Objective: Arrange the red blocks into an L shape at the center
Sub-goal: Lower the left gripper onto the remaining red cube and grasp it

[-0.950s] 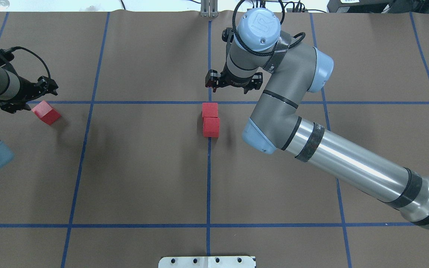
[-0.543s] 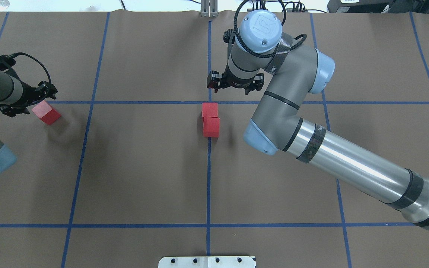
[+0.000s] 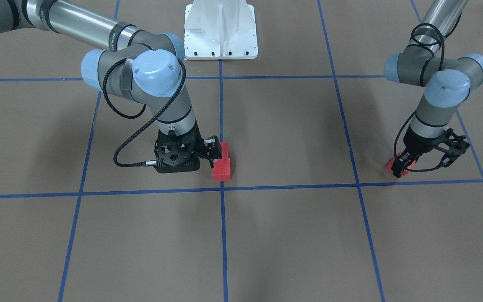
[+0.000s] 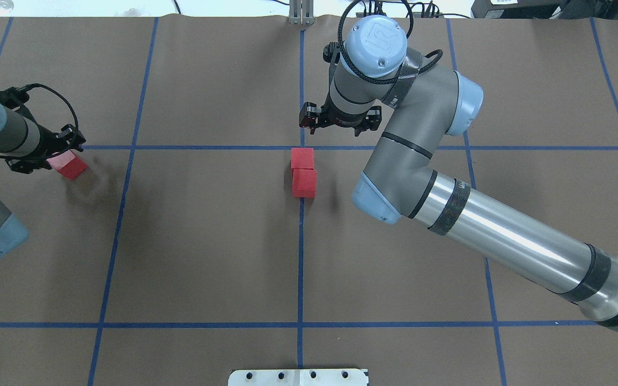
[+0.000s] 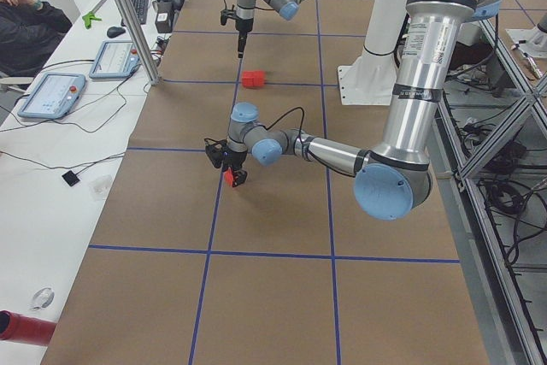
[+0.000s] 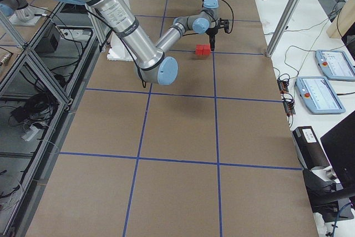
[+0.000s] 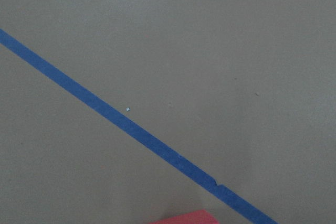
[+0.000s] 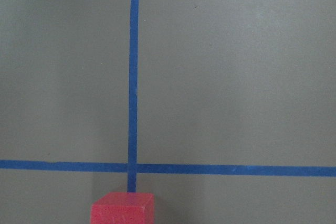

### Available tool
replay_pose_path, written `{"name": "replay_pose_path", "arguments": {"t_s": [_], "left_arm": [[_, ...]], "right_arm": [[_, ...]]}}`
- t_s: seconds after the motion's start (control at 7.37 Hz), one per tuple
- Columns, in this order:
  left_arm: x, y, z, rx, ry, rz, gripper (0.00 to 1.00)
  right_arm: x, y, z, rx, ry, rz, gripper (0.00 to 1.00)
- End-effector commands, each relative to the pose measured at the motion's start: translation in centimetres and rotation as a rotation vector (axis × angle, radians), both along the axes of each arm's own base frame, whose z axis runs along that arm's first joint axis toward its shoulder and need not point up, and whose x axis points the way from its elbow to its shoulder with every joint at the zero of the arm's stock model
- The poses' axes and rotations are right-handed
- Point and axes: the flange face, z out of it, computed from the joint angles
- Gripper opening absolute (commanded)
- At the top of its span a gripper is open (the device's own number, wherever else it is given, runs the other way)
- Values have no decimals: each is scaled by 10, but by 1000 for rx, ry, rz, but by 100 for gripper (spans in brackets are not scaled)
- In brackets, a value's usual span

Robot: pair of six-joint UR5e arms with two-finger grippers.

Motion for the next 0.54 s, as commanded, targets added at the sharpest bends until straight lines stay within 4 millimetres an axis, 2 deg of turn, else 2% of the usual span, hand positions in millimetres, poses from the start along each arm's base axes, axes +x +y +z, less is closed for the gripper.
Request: {"name": "replay_pose_path", "arguments": {"t_s": [0.0, 0.14, 0.27, 0.41], "left_arm": [[-2, 1, -12, -1, 16, -6, 0], [5, -8, -34, -37, -13, -7, 0], [23, -32, -82, -64, -37, -12, 0], [39, -50, -131, -106, -31, -57, 0]], "right_arm": [[5, 3, -7, 6, -15, -4, 99], [14, -3, -5, 19, -13, -7, 99], [32, -7, 12, 72, 9, -35, 99], [65, -15, 39, 100, 30, -58, 99]]}}
